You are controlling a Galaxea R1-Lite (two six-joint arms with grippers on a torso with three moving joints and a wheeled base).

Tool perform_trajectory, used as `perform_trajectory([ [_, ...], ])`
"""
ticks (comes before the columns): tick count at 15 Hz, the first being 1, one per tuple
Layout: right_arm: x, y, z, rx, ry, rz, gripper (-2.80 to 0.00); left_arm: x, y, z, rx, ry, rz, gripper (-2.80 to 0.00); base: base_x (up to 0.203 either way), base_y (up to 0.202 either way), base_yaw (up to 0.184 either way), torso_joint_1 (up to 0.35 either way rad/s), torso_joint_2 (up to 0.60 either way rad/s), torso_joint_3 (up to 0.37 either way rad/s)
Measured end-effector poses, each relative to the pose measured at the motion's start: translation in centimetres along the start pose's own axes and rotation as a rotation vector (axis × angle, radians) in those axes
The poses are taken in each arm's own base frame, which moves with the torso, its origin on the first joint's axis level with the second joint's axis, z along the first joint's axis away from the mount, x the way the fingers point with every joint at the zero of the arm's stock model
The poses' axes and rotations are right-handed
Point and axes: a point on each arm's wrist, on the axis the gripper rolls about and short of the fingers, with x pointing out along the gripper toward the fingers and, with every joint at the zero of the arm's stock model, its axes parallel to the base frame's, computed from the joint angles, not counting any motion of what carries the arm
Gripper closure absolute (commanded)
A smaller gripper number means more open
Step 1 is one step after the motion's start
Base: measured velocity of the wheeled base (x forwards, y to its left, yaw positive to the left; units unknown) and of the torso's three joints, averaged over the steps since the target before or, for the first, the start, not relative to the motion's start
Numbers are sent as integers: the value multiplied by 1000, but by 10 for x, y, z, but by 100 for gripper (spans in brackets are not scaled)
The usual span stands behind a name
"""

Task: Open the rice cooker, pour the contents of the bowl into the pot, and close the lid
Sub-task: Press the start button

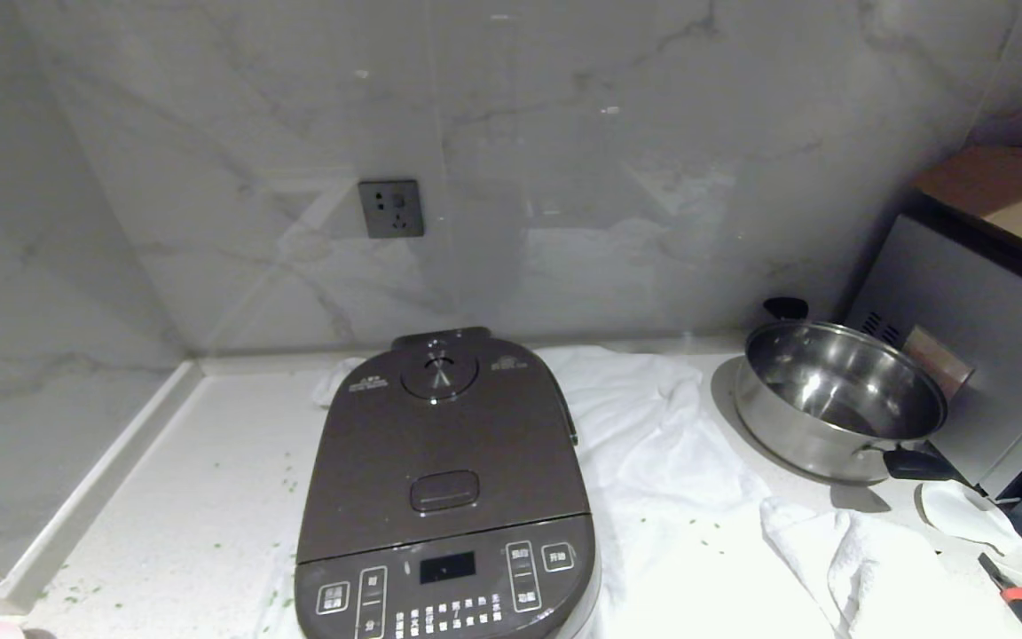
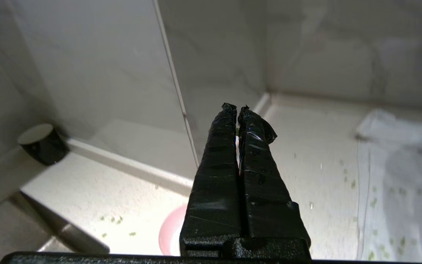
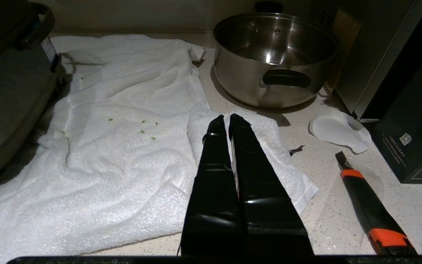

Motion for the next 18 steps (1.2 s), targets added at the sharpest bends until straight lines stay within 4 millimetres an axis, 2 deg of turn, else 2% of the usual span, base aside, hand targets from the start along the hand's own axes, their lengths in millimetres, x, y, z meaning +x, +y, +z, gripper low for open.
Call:
perform_trajectory([
  [2,0,0,0,0,0,0,0,-4,-5,-24,15,16,-87,0,0,0,0,0,0,0],
  [5,0,0,0,0,0,0,0,-15,-12,-67,25,47,-306,0,0,0,0,0,0,0],
  [6,0,0,0,0,0,0,0,-18,-14,-76,-5,67,-372,0,0,0,0,0,0,0],
  [10,0,0,0,0,0,0,0,-24,-18,-92,-51,128,-546,0,0,0,0,0,0,0],
  [15,0,0,0,-13,1,-15,0,-25,-18,-93,-68,135,-552,0,0,0,0,0,0,0],
  [18,-4,0,28,-10,-44,26,0,-25,-18,-93,-70,137,-549,0,0,0,0,0,0,0],
])
